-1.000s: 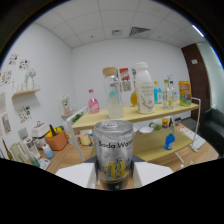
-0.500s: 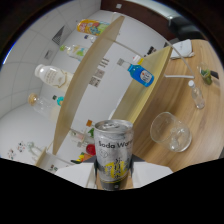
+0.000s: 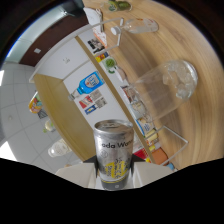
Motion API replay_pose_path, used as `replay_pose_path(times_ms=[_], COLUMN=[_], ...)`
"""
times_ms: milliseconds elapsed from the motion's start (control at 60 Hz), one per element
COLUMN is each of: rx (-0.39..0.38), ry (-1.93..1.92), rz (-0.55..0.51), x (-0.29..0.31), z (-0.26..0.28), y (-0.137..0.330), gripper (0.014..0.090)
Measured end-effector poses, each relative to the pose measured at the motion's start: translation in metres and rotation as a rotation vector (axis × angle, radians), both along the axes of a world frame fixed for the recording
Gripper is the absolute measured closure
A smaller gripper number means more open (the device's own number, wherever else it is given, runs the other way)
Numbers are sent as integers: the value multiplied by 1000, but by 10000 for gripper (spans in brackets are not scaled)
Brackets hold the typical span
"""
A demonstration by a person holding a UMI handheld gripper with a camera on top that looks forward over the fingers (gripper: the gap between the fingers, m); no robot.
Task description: Make me a cup of Mojito.
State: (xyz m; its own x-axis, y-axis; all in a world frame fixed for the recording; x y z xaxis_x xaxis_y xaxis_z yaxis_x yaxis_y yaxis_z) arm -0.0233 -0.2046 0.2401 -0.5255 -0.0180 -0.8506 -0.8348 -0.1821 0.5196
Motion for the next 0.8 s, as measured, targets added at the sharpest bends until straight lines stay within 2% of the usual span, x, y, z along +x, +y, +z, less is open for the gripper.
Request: replay_pose_path(times_ms=[250, 417, 567, 633, 800], rx=[-15, -23, 22, 68, 88], ry=[-120, -597, -1146, -1354, -1758], rz=[14, 26, -20, -40, -5], x=[3, -1, -2, -9, -28], z=[6, 27, 59, 71, 36], y=[-1, -1, 2, 2, 6], gripper=[539, 536, 539, 537, 540])
